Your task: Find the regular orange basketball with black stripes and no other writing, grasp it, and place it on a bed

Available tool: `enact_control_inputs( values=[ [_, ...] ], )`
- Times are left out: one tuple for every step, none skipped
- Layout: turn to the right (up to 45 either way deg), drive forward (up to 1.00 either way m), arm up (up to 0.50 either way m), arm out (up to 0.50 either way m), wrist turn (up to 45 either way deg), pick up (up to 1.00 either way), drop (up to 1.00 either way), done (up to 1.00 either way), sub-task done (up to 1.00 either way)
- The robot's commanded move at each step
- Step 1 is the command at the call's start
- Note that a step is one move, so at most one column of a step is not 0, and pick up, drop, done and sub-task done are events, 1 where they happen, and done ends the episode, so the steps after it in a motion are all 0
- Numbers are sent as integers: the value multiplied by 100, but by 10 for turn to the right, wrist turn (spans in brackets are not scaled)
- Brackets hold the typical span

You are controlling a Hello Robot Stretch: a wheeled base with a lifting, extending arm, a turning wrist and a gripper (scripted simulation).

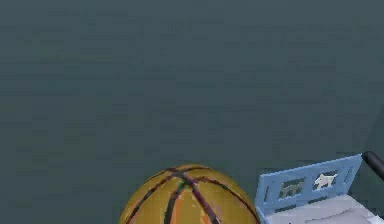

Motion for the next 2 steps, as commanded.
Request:
enact_control_inputs(
  values=[
    [0, 0, 0, 48, 0, 0, 0, 0, 0],
    [0, 0, 0, 0, 450, 0, 0, 0, 0]
  ],
)
